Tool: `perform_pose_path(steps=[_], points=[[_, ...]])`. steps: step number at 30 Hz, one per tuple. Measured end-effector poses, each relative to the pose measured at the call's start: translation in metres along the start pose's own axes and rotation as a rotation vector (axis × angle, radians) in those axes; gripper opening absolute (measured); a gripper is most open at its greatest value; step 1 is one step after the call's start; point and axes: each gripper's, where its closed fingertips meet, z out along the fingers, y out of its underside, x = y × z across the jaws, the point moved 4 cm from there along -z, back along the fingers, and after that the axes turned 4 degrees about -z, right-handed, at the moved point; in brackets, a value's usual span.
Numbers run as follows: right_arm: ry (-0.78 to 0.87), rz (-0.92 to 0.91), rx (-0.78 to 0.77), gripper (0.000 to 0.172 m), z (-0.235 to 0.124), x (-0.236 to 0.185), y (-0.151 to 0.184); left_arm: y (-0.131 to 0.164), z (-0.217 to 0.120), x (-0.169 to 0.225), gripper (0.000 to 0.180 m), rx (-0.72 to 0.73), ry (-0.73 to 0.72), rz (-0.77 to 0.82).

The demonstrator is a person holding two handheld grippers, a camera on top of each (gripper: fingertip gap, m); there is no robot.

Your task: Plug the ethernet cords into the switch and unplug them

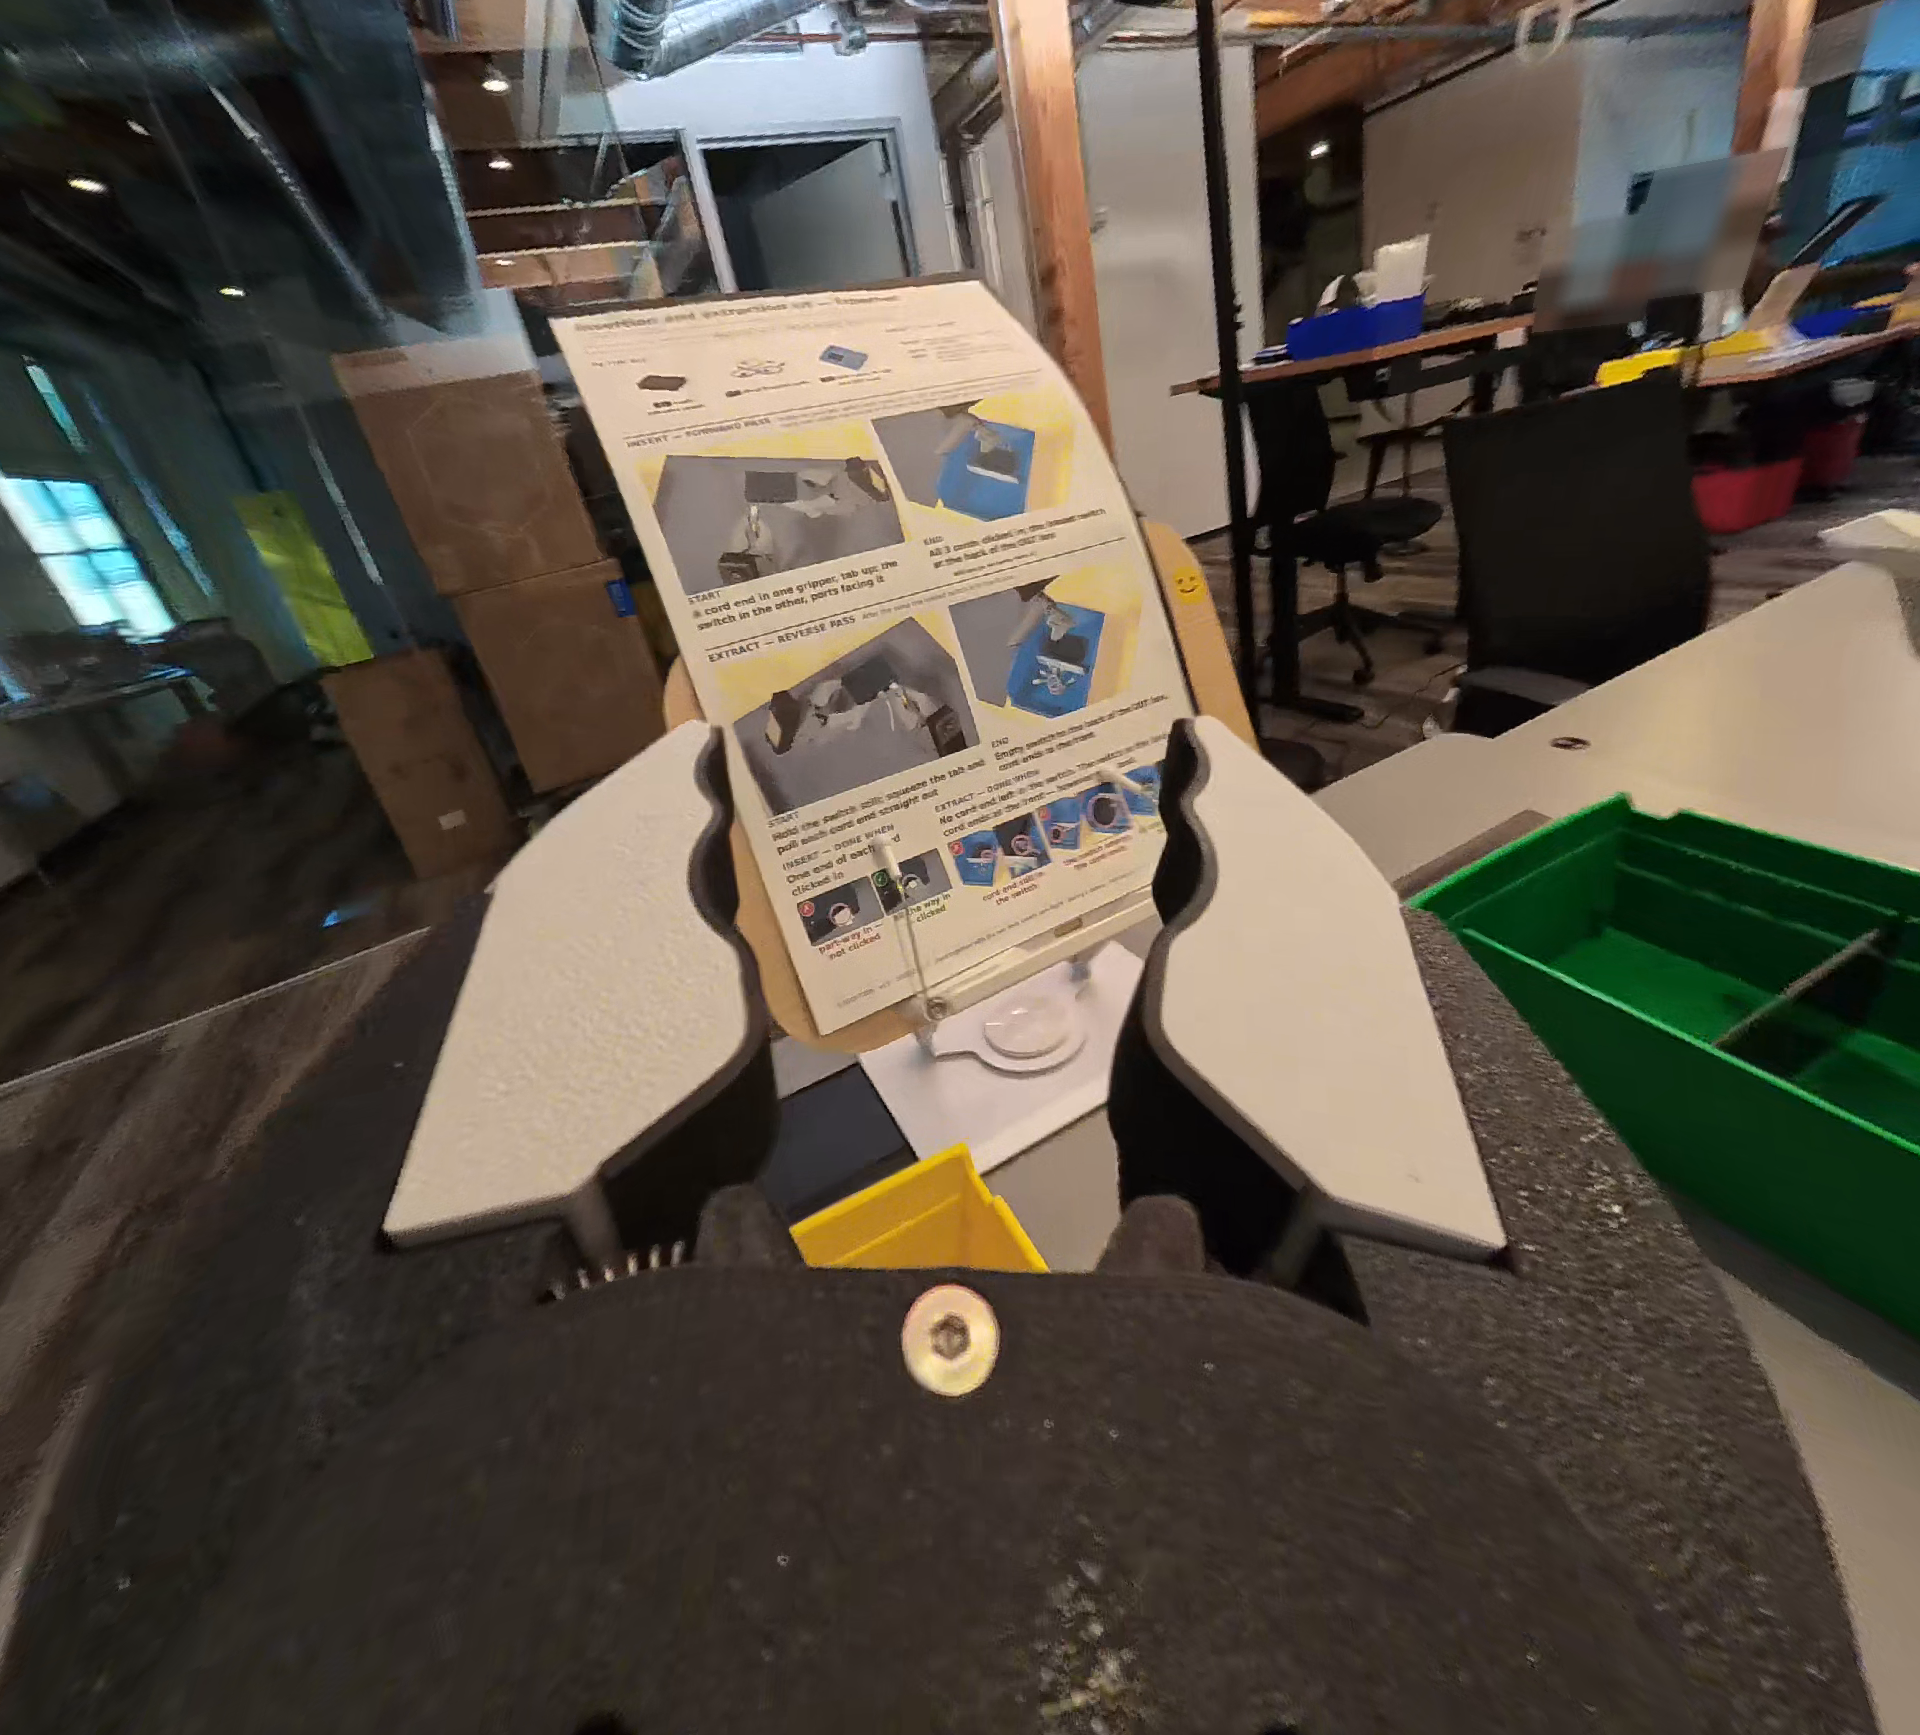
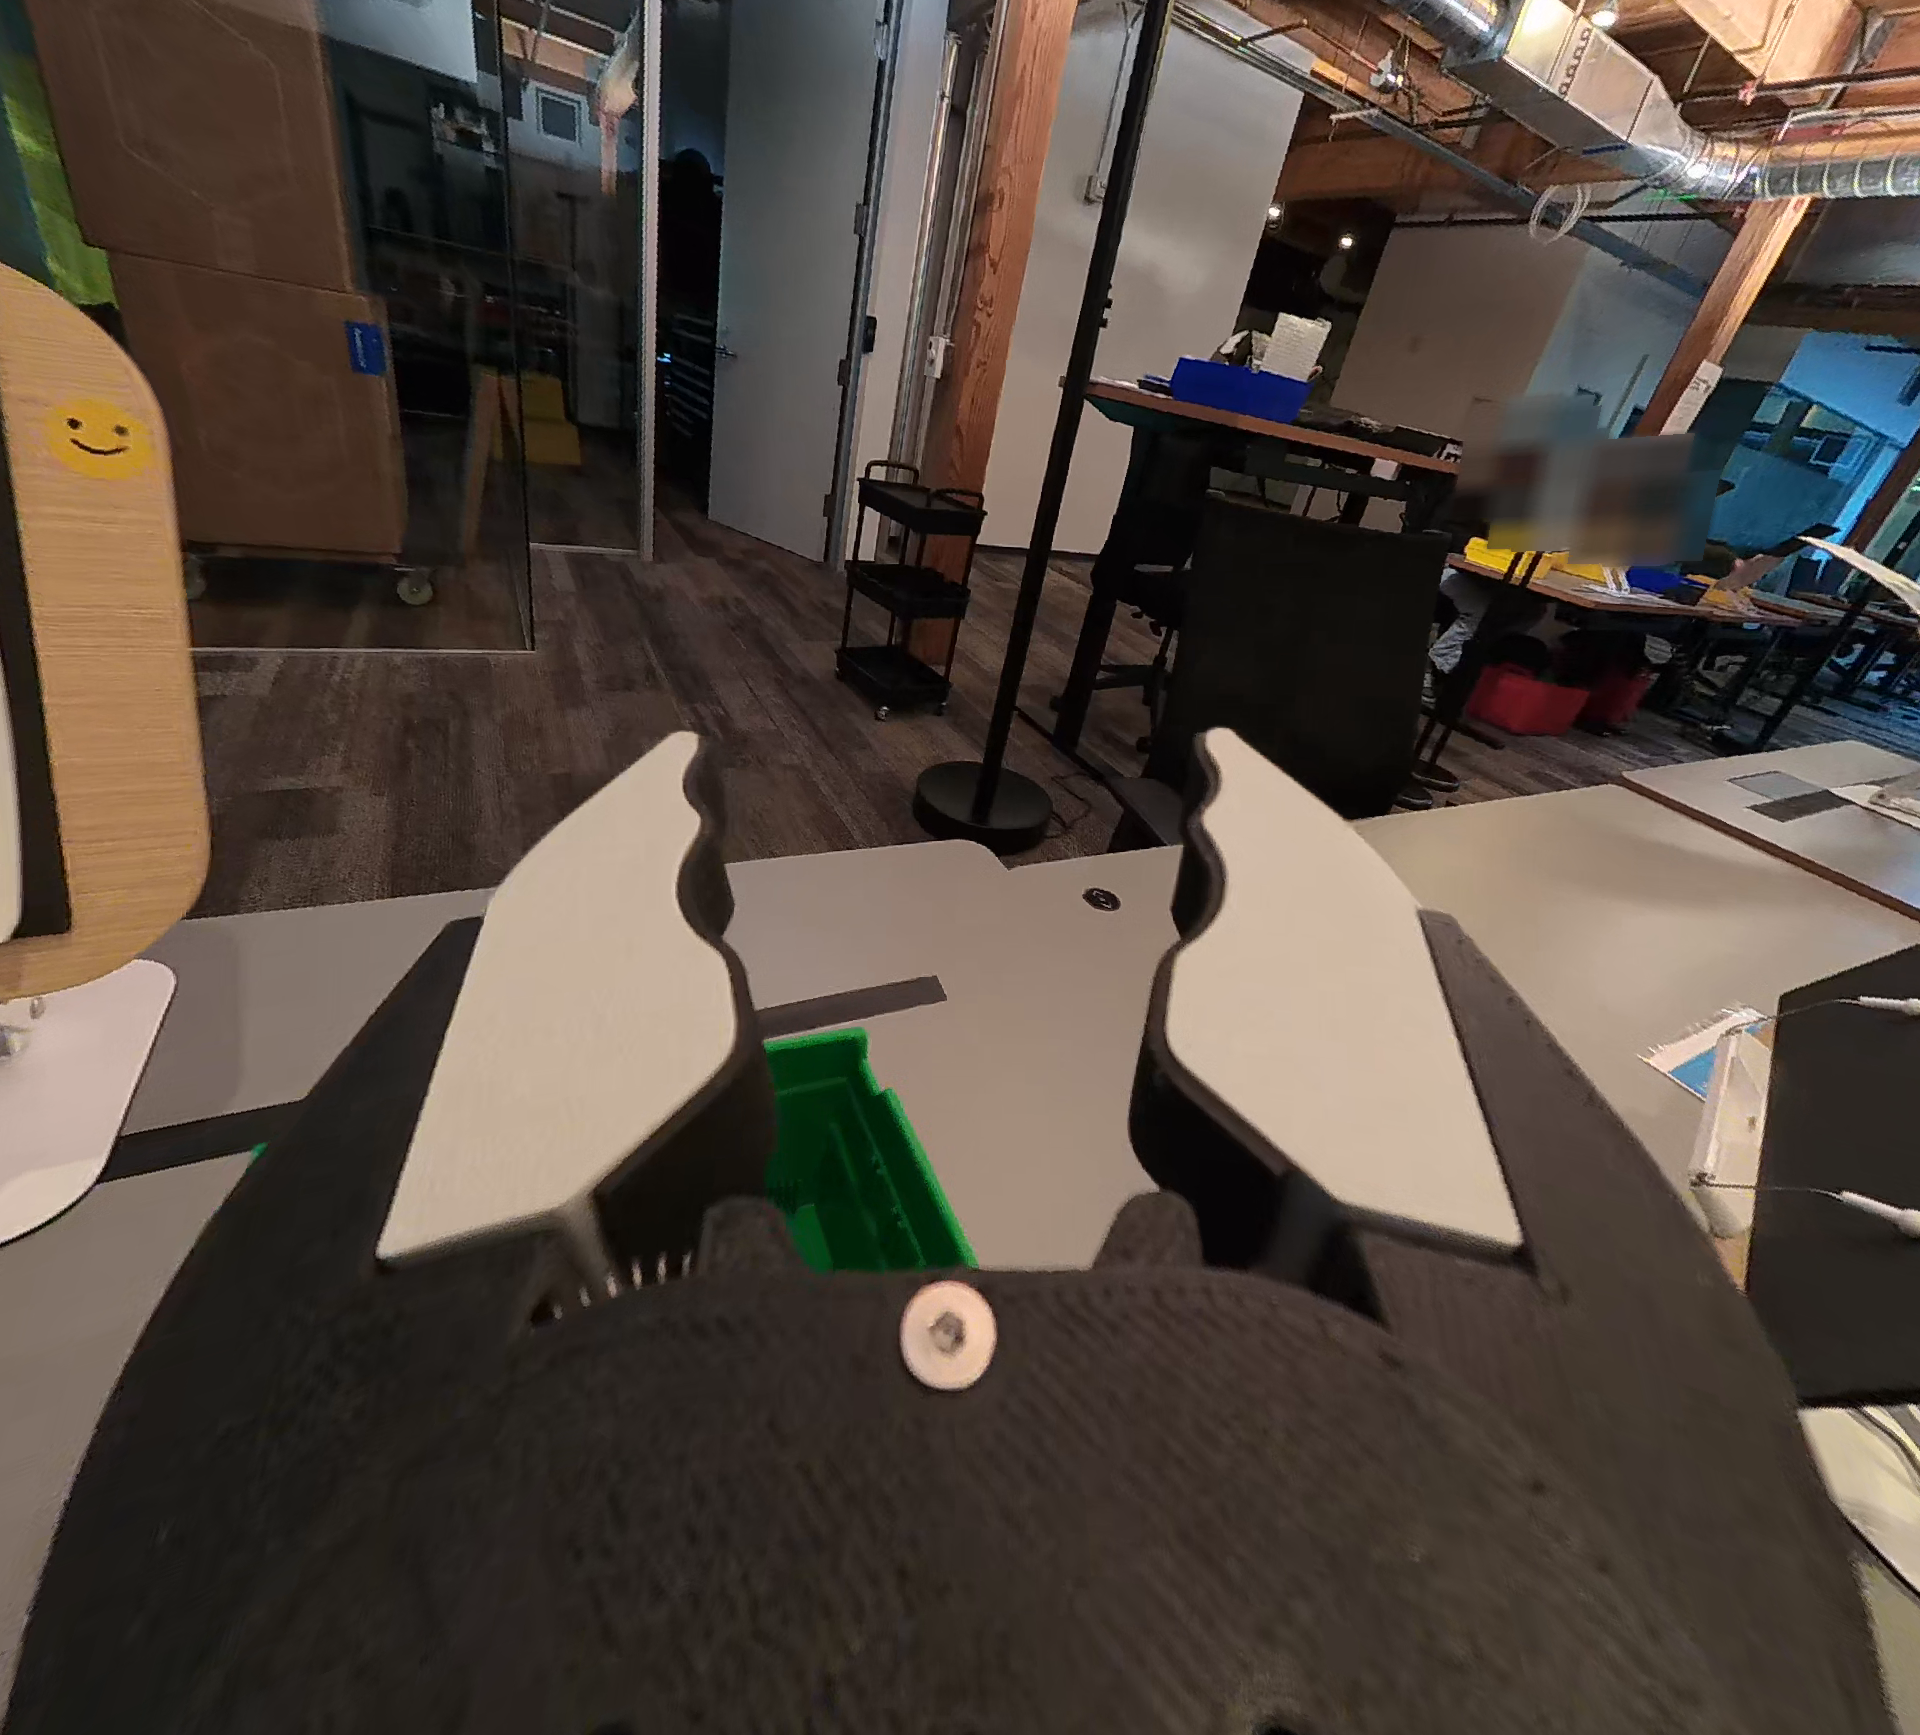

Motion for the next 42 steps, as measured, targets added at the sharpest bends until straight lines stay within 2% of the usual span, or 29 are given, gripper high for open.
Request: perform_pose_path(steps=[2, 4, 6, 11, 17, 24, 27, 30, 32, 34, 36, 38, 42], points=[[-0.049, -0.019, 0.055, 0.086, -0.005, -0.009, -0.009, 0.006, 0.011, 0.002, 0.079, -0.017, -0.090, 0.069], [-0.097, -0.037, 0.135, 0.085, -0.015, -0.018, -0.022, 0.021, 0.017, -0.009, 0.079, -0.082, -0.268, 0.152], [-0.121, -0.029, 0.174, 0.085, -0.026, -0.023, -0.032, 0.038, 0.019, -0.017, 0.080, -0.145, -0.388, 0.208], [-0.182, 0.010, 0.182, 0.084, -0.041, -0.044, -0.043, 0.057, 0.021, -0.025, 0.080, -0.219, -0.461, 0.244], [-0.210, -0.072, 0.162, 0.084, -0.044, -0.067, -0.041, 0.062, 0.023, -0.026, 0.082, -0.235, -0.471, 0.229], [-0.239, -0.131, 0.177, 0.082, -0.042, -0.080, -0.036, 0.064, 0.025, -0.016, 0.083, -0.254, -0.424, 0.228], [-0.324, -0.114, 0.201, 0.077, -0.043, -0.088, -0.035, 0.065, 0.016, -0.021, 0.080, -0.318, -0.356, 0.175], [-0.461, -0.069, 0.196, 0.069, -0.045, -0.097, -0.032, 0.071, -0.004, -0.023, 0.065, -0.432, -0.138, 0.059], [-0.531, -0.034, 0.186, 0.063, -0.045, -0.102, -0.030, 0.079, -0.021, -0.019, 0.067, -0.521, 0.018, 0.005], [-0.567, -0.024, 0.178, 0.061, -0.044, -0.104, -0.029, 0.077, -0.036, -0.024, 0.059, -0.544, 0.046, 0.026], [-0.578, -0.035, 0.179, 0.059, -0.043, -0.104, -0.028, 0.071, -0.045, -0.031, 0.060, -0.531, -0.002, 0.080], [-0.591, -0.042, 0.176, 0.055, -0.042, -0.103, -0.028, 0.072, -0.054, -0.029, 0.058, -0.578, 0.013, 0.113], [-0.647, -0.026, 0.175, 0.049, -0.044, -0.100, -0.031, 0.110, -0.085, -0.016, 0.053, -0.787, 0.135, 0.160]])
